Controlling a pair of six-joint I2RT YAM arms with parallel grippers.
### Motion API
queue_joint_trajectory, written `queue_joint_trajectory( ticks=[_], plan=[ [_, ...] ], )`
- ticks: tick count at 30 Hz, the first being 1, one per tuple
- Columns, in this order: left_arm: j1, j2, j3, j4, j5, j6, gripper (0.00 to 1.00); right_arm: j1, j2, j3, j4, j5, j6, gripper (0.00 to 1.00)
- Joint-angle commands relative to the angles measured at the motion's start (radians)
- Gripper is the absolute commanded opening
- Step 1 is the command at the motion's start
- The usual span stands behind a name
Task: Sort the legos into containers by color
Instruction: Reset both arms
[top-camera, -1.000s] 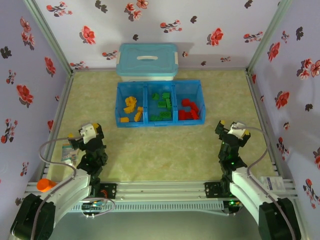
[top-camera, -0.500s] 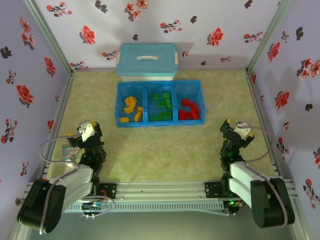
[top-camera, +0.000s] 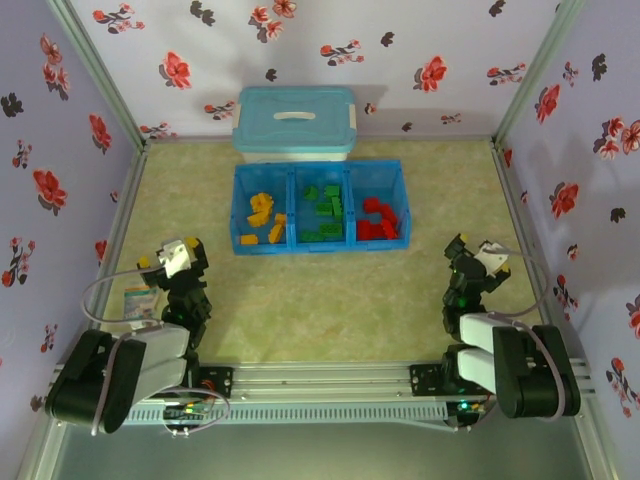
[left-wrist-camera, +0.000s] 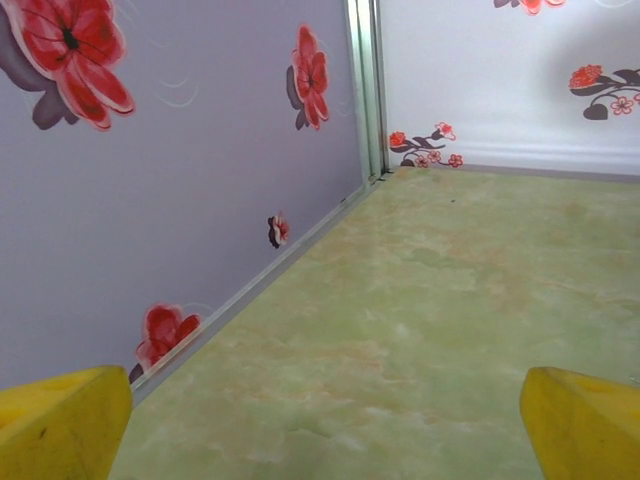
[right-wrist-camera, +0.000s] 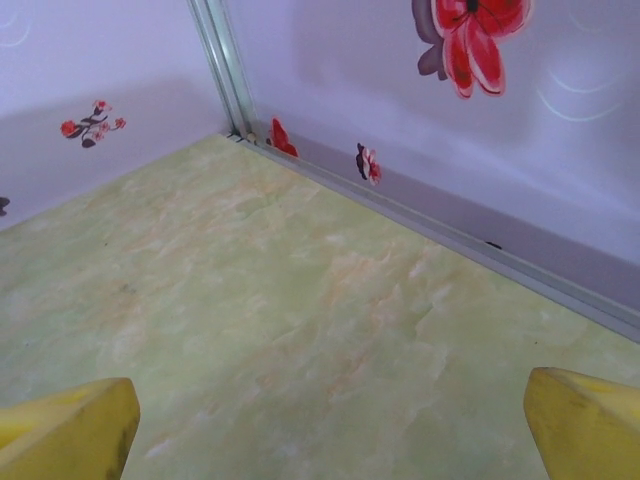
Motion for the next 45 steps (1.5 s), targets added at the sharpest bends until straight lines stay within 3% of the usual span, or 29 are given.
queue_joint_trajectory(
  ticks=[1,13,15,18,21,24,26,28,32,39,43,45],
  plan=[
    [0.015,0.039,-0.024,0.128,0.046,0.007,1.0,-0.013,0.016,0.035,0.032,-0.04,0.004,0.99],
    [0.018,0.145,0.032,0.15,0.187,0.052,1.0,-0.013,0.083,0.066,0.093,-0.147,-0.097,0.99],
    [0.019,0.166,0.042,0.156,0.213,0.061,1.0,-0.012,0.152,0.057,0.178,-0.138,-0.112,0.99],
    [0.019,0.206,0.07,0.16,0.233,0.071,1.0,-0.01,0.381,0.041,0.475,-0.174,-0.153,0.99],
    [0.019,0.25,0.106,0.156,0.253,0.106,1.0,0.017,0.326,0.076,0.339,-0.24,-0.205,0.99],
    [0.021,0.348,0.154,0.164,0.325,0.157,1.0,0.028,0.46,0.087,0.472,-0.253,-0.244,0.99],
    [0.017,0.425,0.191,0.185,0.355,0.2,1.0,0.057,0.424,0.123,0.371,-0.253,-0.279,0.99],
    [0.027,0.403,0.172,0.179,0.353,0.173,1.0,0.08,0.396,0.137,0.303,-0.289,-0.311,0.99],
    [0.026,0.404,0.173,0.18,0.361,0.179,1.0,0.11,0.464,0.094,0.472,-0.28,-0.358,0.99],
    [0.027,0.407,0.177,0.177,0.36,0.181,1.0,0.114,0.45,0.13,0.394,-0.222,-0.341,0.99],
    [0.054,0.41,0.187,0.168,0.358,0.15,1.0,0.078,0.398,0.227,0.138,-0.225,-0.28,0.99],
    [0.116,0.407,0.182,0.16,0.395,0.073,1.0,0.046,0.402,0.298,0.017,-0.241,-0.247,0.99]
  ],
)
